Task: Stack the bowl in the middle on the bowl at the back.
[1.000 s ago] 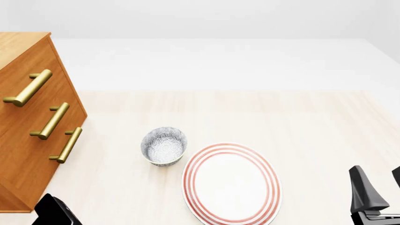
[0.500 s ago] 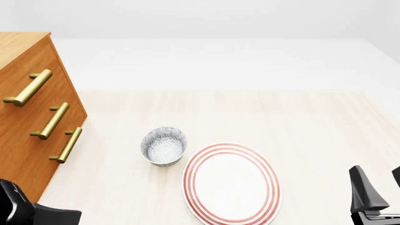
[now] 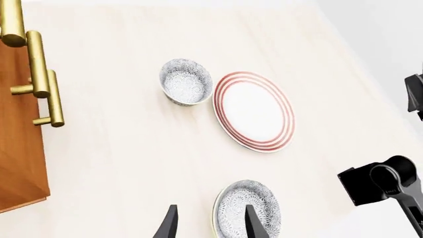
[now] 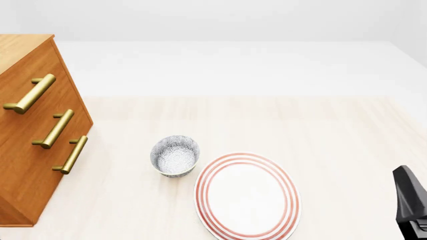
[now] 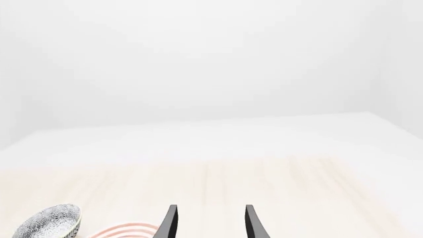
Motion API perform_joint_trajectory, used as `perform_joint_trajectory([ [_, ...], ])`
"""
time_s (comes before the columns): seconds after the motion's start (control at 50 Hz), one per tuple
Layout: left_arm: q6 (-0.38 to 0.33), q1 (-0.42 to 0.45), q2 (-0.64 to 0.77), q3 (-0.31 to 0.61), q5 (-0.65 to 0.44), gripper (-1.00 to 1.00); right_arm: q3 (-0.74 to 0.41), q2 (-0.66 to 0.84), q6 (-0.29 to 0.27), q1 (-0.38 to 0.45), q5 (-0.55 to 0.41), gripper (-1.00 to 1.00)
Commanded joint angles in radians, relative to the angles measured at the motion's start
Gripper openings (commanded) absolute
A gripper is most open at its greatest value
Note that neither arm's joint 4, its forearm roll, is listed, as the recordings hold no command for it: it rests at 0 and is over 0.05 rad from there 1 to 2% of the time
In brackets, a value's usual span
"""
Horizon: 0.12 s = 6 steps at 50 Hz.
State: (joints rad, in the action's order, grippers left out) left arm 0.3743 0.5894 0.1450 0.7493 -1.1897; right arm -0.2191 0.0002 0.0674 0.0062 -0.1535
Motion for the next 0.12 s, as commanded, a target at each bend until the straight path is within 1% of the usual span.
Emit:
perform_joint_trajectory([
  [0.02,0.021,-0.138,-0.114,-0.004,-0.03,1.0,-0.156,0.0,-0.036,-0.002,-0.122,1.0],
  [0.06,0.012,-0.168,-0.122,-0.002,-0.03,1.0,-0.18,0.0,-0.05,-0.001,-0.142,1.0],
  [0.08,0.02,-0.176,-0.128,0.001,-0.03,1.0,-0.189,0.0,-0.056,-0.002,-0.15,1.0],
  [0.12,0.015,-0.185,-0.133,0.008,-0.03,1.0,-0.203,0.0,-0.069,-0.005,-0.163,1.0],
])
